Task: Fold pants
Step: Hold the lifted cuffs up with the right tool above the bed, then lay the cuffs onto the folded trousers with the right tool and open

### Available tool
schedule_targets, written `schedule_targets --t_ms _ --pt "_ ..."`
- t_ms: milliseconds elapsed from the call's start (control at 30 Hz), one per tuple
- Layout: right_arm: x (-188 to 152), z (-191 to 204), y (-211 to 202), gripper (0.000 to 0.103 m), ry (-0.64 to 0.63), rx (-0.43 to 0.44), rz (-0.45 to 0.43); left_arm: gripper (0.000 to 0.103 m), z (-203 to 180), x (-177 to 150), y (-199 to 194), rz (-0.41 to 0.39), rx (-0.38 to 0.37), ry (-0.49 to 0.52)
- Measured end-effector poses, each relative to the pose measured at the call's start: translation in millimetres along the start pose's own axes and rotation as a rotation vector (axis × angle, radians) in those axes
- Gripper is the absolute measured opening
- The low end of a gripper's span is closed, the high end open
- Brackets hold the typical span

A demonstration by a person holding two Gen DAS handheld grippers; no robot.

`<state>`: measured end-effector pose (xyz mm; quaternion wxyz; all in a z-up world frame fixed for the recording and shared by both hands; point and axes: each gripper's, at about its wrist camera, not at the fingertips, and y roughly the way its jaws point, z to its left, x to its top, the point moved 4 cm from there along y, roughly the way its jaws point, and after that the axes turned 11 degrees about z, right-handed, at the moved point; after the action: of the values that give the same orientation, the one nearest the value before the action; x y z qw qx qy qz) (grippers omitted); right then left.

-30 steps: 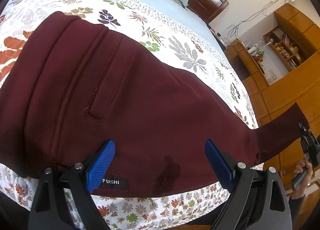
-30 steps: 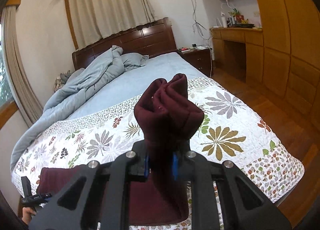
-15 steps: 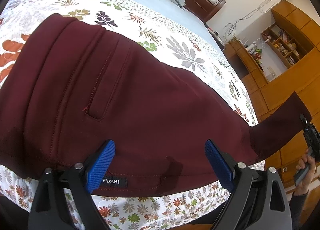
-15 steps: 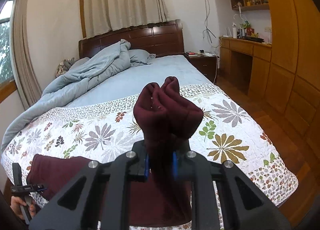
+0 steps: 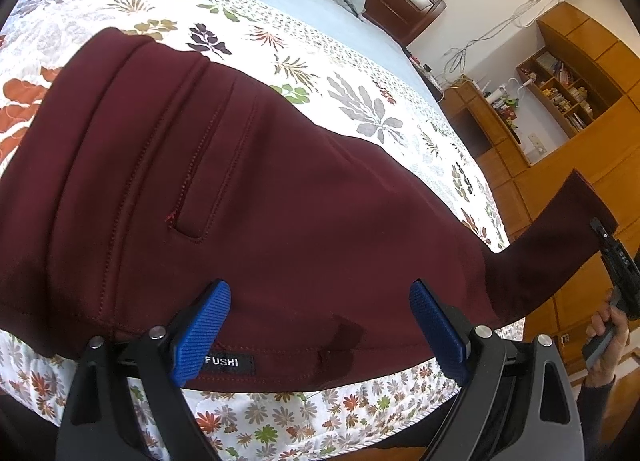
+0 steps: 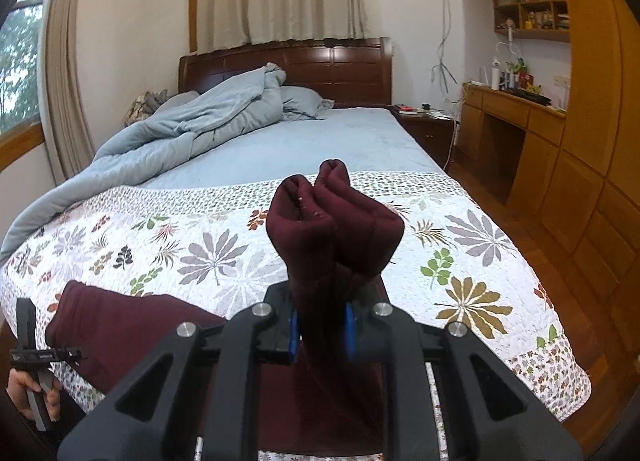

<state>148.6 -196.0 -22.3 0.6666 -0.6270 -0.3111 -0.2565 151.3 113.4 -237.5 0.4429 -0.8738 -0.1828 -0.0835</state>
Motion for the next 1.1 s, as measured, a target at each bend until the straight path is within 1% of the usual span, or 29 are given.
schedule_targets --t_ms 133,367,467,633,833,933,1100 --pt "0.3 20.3 8.2 0.016 -0.046 0.001 0.023 0.092 -3.2 -2.7 -5.3 -0.001 -0.013 0.011" --pt "0.2 53.4 20.9 0.016 -0.122 -0.006 0.054 0.092 -2.6 -8.6 -15.8 -0.013 -0.072 0.009" --pt "-1.1 69.1 26.8 0.016 -0.155 -0.007 0.070 0.092 -2.6 -10.1 -17.6 -0.015 -0.077 0.024" --pt "-5.1 91.8 36.8 0.016 -0.219 -0.036 0.087 0.091 3.1 -7.8 -21.4 -0.031 -0.113 0.011" --pt "-22.4 123.7 53.6 0.016 -0.370 -0.137 0.105 0.091 7.7 -6.6 -24.7 -0.040 -0.147 0.000" --pt "-38.9 145.4 65.0 0.016 -0.482 -0.198 0.109 0.091 11.7 -8.2 -28.2 -0.047 -0.165 -0.005" --pt "-77.5 182.6 87.0 0.016 -0.717 -0.311 0.101 0.091 14.3 -8.4 -32.7 -0.057 -0.197 0.002"
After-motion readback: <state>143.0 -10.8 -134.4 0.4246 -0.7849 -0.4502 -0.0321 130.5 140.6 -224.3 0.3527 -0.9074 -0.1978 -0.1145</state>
